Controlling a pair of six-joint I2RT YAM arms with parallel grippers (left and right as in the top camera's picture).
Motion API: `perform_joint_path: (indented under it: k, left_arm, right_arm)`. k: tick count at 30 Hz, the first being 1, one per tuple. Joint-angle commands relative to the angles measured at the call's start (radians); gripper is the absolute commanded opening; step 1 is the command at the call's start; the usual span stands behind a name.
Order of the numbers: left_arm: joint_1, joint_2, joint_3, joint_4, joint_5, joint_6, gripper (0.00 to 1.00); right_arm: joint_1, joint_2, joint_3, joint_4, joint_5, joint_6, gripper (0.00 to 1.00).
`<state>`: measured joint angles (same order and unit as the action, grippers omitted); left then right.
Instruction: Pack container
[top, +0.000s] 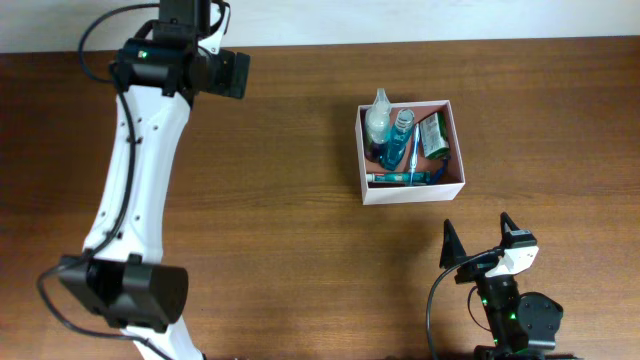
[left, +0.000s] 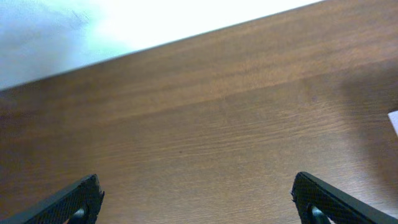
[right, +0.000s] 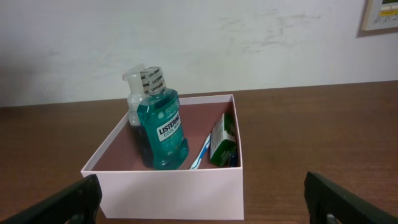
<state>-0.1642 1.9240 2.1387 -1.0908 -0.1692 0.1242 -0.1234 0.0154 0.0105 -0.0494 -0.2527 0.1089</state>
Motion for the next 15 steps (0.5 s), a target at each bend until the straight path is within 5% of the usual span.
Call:
perform_joint_path:
  k: [1,15]
  left_arm:
    - [0.003,-0.087,0.001,0.013,-0.007,0.028,0.99]
    - [0.003,-0.214,-0.041,0.278,-0.007,0.028,0.99]
  right_arm:
    - [0.005,-0.011,-0.005,-0.006,-0.002,0.003,0.99]
    - [0.005,-0.011,-0.005,-0.006,-0.002,0.003,0.99]
